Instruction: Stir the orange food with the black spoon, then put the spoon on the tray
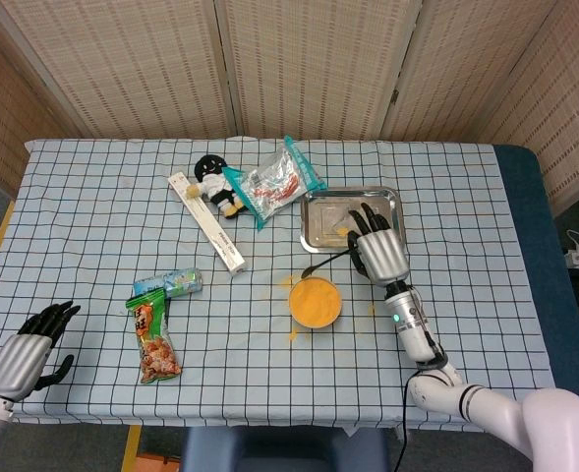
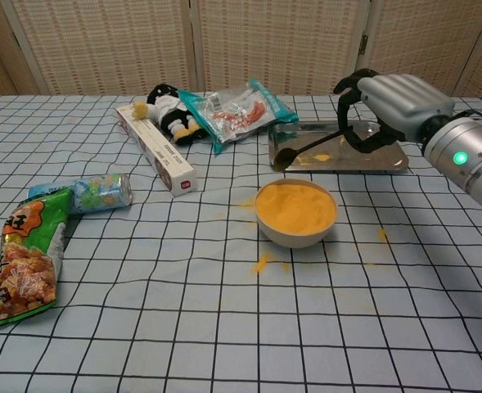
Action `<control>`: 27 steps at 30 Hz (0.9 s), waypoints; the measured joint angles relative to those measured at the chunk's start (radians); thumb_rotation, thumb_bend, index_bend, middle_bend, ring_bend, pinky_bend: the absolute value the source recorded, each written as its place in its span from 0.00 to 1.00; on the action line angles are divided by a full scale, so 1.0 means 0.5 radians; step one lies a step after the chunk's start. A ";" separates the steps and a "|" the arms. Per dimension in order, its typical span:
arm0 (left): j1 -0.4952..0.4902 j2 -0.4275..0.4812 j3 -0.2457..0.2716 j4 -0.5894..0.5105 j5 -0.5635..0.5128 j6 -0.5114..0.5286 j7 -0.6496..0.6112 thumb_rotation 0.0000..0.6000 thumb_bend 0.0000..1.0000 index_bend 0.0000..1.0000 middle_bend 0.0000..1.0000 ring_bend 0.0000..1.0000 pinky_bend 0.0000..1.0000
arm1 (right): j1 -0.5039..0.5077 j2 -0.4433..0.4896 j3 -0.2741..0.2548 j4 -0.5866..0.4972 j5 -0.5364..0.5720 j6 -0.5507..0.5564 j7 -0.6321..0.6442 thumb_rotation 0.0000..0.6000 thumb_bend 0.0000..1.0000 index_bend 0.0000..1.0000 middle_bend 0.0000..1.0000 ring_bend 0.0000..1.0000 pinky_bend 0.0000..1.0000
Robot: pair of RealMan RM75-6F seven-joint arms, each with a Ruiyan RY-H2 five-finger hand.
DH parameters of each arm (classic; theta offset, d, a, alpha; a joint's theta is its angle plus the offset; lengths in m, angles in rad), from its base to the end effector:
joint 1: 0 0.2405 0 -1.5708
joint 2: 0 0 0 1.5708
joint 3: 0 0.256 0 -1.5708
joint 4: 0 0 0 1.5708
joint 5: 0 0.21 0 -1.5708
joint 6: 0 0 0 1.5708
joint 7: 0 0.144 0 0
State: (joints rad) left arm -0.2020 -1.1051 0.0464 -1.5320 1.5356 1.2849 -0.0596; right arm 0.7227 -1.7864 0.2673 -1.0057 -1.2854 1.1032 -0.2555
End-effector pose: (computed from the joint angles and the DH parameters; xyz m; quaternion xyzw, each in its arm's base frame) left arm -0.3243 0.1953 0.1329 -0.6804 -0.4149 -0.3186 0.5133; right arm -0.1742 -0.3872 -0.0210 0.6841 -0.2933 0.4139 0.5241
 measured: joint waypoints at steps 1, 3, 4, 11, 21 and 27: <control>-0.002 -0.001 0.000 0.001 0.000 -0.003 0.002 1.00 0.45 0.00 0.00 0.00 0.14 | 0.023 -0.024 0.031 0.058 0.047 -0.034 -0.014 1.00 0.46 0.88 0.15 0.00 0.18; -0.005 -0.003 -0.001 0.002 -0.004 -0.011 0.003 1.00 0.45 0.00 0.00 0.00 0.14 | 0.084 -0.088 0.098 0.225 0.136 -0.111 -0.038 1.00 0.46 0.88 0.15 0.00 0.17; -0.007 -0.004 -0.001 0.003 -0.007 -0.015 0.003 1.00 0.45 0.00 0.00 0.00 0.14 | 0.112 -0.118 0.124 0.306 0.170 -0.145 -0.043 1.00 0.46 0.88 0.15 0.00 0.17; -0.020 -0.009 -0.011 0.021 -0.041 -0.051 -0.008 1.00 0.45 0.00 0.00 0.00 0.14 | 0.373 -0.383 0.288 1.019 0.373 -0.465 -0.027 1.00 0.46 0.81 0.15 0.00 0.17; -0.028 -0.011 -0.016 0.035 -0.051 -0.065 -0.029 1.00 0.45 0.00 0.00 0.00 0.14 | 0.581 -0.589 0.352 1.472 0.460 -0.823 0.126 1.00 0.42 0.00 0.06 0.00 0.08; -0.023 -0.008 -0.009 0.031 -0.036 -0.050 -0.027 1.00 0.45 0.00 0.00 0.00 0.14 | 0.511 -0.497 0.313 1.337 0.413 -0.724 0.154 1.00 0.35 0.00 0.01 0.00 0.04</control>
State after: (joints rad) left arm -0.2136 -1.1092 0.0417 -1.5166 1.5174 1.2599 -0.0730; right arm 0.9783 -2.0350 0.4239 -0.3373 -1.0792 0.7414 -0.1784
